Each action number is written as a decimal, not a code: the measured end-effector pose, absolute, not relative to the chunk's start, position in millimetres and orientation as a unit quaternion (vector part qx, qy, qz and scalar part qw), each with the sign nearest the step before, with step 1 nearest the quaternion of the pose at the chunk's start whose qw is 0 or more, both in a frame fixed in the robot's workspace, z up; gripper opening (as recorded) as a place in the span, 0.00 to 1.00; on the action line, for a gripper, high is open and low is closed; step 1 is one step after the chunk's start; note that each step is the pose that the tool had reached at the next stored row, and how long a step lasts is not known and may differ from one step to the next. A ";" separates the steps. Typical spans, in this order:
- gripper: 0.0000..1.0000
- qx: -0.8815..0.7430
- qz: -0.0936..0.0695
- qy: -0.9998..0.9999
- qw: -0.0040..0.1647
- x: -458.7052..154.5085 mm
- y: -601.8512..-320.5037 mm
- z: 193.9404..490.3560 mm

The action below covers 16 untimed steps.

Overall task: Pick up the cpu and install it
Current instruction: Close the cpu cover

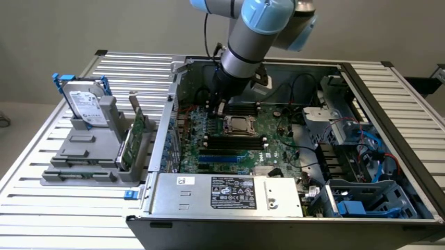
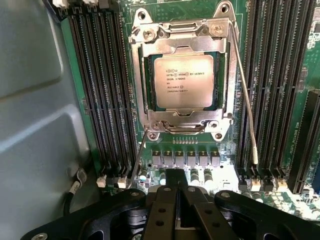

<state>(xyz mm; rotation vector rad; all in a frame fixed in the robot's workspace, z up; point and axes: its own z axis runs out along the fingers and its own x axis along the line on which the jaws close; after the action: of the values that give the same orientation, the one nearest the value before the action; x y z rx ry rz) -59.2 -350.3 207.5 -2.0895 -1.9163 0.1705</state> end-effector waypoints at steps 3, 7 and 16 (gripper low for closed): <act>0.11 -0.738 0.057 -0.655 0.151 -59.8 -350.3 207.5; 0.11 -0.746 0.055 -0.645 0.153 -61.1 -350.6 207.6; 0.11 -0.748 0.048 -0.640 0.167 -67.9 -356.3 220.5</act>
<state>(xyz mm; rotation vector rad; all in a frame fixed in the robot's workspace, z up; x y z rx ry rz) -67.9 -356.3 220.5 -2.1299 -1.8226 0.1369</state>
